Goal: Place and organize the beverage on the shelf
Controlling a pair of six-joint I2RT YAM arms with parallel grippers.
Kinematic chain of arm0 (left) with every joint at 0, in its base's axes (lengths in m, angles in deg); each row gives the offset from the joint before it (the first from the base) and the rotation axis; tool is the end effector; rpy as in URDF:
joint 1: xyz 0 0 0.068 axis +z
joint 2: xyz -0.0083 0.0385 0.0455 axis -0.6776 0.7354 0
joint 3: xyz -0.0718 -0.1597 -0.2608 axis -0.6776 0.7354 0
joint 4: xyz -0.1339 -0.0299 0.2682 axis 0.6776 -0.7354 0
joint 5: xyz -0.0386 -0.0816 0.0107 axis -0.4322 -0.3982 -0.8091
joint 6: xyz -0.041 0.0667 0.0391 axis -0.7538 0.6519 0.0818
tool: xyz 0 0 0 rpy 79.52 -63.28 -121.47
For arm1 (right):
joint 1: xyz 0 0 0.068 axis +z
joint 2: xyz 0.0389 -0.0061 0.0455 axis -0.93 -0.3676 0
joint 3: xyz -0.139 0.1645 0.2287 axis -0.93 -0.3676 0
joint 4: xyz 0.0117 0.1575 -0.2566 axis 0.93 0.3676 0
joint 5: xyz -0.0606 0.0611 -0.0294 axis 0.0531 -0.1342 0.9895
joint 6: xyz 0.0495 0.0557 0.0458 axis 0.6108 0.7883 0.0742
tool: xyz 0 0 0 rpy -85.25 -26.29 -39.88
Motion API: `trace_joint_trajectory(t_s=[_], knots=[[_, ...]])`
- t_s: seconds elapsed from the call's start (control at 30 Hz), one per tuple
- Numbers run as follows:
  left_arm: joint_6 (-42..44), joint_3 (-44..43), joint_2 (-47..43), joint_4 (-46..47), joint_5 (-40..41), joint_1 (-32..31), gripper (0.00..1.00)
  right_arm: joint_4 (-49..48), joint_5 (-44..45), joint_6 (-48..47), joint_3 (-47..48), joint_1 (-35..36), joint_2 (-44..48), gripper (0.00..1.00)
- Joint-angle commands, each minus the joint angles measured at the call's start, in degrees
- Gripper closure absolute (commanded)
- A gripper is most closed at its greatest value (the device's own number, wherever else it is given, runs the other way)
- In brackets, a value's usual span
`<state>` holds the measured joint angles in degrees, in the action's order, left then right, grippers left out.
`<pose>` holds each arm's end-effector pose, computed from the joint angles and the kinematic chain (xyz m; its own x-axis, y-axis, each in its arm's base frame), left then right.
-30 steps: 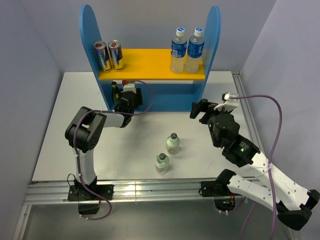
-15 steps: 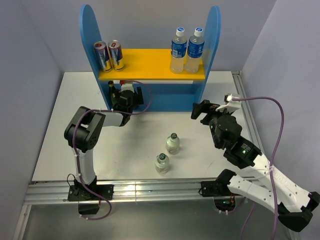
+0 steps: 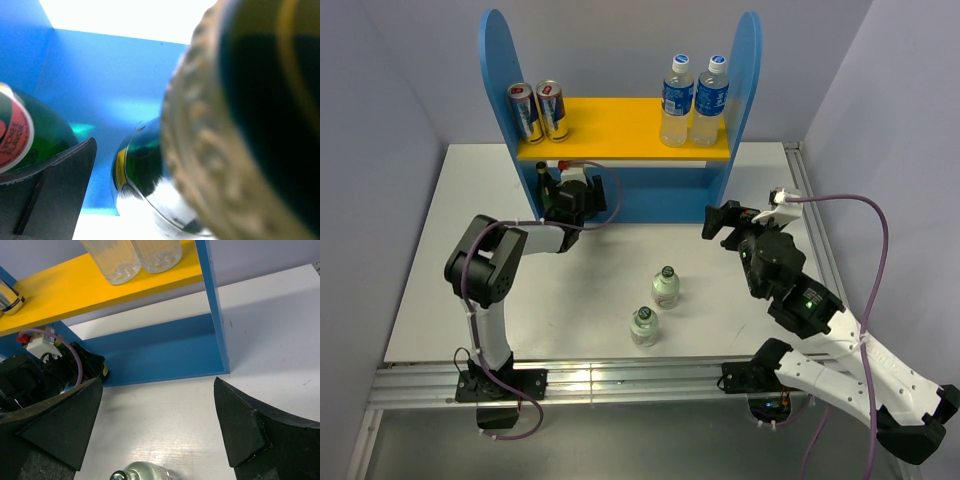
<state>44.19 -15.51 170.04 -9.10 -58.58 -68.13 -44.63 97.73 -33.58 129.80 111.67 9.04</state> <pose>0.4581 -0.1841 0.1584 -0.3059 -0.1662 -0.9374 -0.0391 0.9860 -0.1621 0.1734 0.0966 0.3956 -0.0883 0.3345 -0.9382 -0.0511 0.9392 0.3396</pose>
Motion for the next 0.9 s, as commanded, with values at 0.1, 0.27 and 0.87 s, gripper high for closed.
trace_joint_trajectory(t_s=[0.1,0.27,0.87], knots=[[-1.6,1.8,-5.7,-1.5,-0.1,0.1,0.01,-1.9,-0.4,0.6,-0.3,0.1,1.4,0.01],[-1.7,3.5,-8.1,-2.6,-0.6,-0.6,0.01,-1.5,-0.2,0.7,-0.3,0.1,2.1,0.01],[-4.8,10.9,-20.8,-7.8,3.4,-8.9,0.01,-1.0,1.9,0.5,-0.2,0.1,3.0,0.01]])
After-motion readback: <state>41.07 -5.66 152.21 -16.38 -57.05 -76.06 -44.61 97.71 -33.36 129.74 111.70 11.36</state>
